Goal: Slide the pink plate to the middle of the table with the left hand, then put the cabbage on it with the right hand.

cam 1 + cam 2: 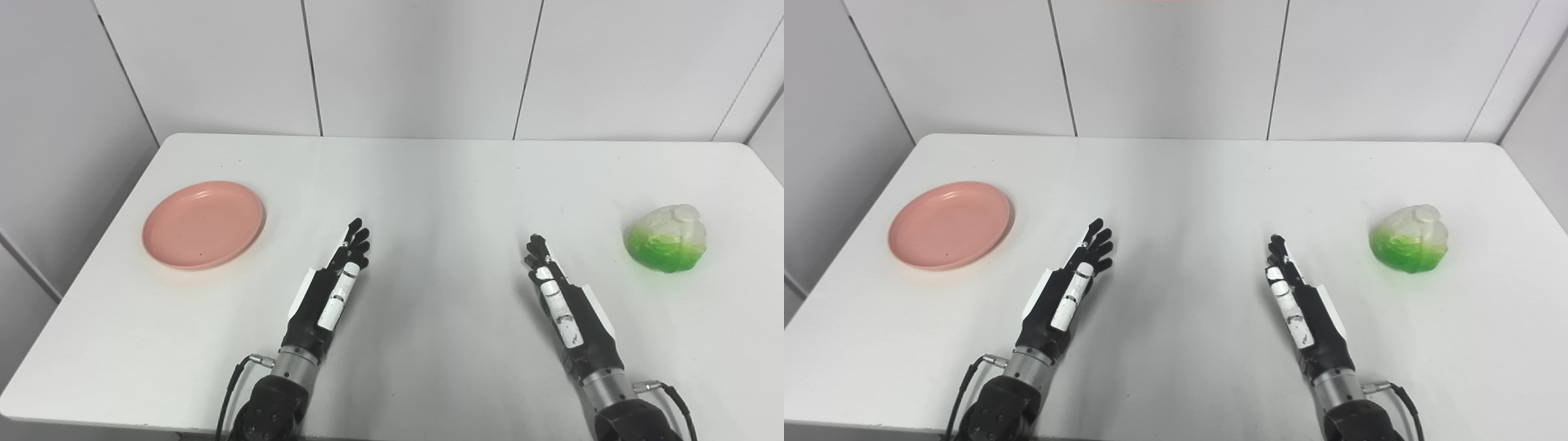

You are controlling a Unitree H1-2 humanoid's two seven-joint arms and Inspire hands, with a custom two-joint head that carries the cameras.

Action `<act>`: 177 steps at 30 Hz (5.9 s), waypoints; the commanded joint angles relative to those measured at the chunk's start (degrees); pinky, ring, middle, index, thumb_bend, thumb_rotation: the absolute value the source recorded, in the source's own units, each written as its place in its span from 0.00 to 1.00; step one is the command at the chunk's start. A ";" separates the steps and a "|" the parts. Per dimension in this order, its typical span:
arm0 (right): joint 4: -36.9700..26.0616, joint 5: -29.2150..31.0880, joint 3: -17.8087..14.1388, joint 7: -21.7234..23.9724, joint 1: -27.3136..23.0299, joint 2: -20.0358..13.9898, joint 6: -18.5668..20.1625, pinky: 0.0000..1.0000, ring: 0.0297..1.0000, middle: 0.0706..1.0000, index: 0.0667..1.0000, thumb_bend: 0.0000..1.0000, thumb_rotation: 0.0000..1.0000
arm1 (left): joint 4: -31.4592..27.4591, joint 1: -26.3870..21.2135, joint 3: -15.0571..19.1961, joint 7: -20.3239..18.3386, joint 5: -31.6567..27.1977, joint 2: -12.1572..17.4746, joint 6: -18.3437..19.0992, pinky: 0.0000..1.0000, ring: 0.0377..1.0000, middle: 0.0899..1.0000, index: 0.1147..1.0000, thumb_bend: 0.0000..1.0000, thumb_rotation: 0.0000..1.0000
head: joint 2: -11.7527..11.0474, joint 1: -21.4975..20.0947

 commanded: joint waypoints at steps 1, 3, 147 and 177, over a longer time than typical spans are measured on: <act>-0.18 -0.34 0.71 0.39 -0.03 0.58 -0.81 1.00 1.00 1.00 1.00 0.25 1.00 | 4.43 1.14 0.10 -0.10 -0.38 0.34 -1.11 0.93 0.96 0.97 0.96 0.45 1.00 | -0.06 0.03; -0.10 -0.23 0.65 0.32 -0.05 0.65 -0.71 1.00 1.00 1.00 1.00 0.25 1.00 | 4.61 1.10 0.16 -0.27 -0.66 0.37 -1.27 0.93 0.96 0.97 0.96 0.45 1.00 | 0.02 0.01; -0.16 3.57 -1.71 3.23 -0.23 -2.61 -2.41 1.00 1.00 1.00 1.00 0.12 1.00 | 4.66 -26.53 33.08 5.01 -19.58 23.58 17.39 0.95 0.96 0.95 0.93 0.44 1.00 | -5.81 22.58; -1.89 2.85 -1.64 2.87 -0.05 -2.42 -0.70 1.00 1.00 1.00 1.00 0.12 1.00 | 21.22 -25.11 35.48 3.23 -24.82 25.01 12.05 0.96 0.96 0.96 0.94 0.42 1.00 | -4.99 22.35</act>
